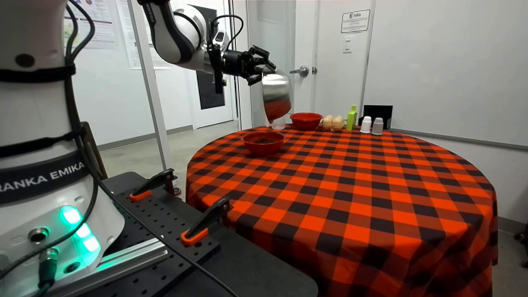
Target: Pour the things in the metal bowl into the red bowl
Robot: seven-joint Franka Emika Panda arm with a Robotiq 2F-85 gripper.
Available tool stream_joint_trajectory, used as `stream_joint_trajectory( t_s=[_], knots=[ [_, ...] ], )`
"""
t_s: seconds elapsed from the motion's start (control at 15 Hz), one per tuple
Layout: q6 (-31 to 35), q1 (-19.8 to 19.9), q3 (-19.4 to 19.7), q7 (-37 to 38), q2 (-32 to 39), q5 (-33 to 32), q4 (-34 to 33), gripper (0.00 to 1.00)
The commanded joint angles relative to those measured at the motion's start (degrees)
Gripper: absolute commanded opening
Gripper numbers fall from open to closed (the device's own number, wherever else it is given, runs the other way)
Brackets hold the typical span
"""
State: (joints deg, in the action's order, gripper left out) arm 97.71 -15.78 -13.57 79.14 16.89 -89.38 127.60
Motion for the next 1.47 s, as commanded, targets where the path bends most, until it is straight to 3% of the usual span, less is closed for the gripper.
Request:
stream_joint_trajectory(
  t_s=[0.0,0.73,1.0,1.4],
  knots=[
    [-3.3,-0.5,-0.7,1.6,0.0,-1.3,0.5,0.02],
    [-9.5,-1.1,-1.5,1.6,1.0,-1.5,0.6,0.02],
    [-4.0,1.0,-2.1,-2.4,0.7,5.8,-0.9,0.02],
    [8.6,7.0,0.7,-9.7,-1.5,19.5,-4.4,0.02]
  ],
)
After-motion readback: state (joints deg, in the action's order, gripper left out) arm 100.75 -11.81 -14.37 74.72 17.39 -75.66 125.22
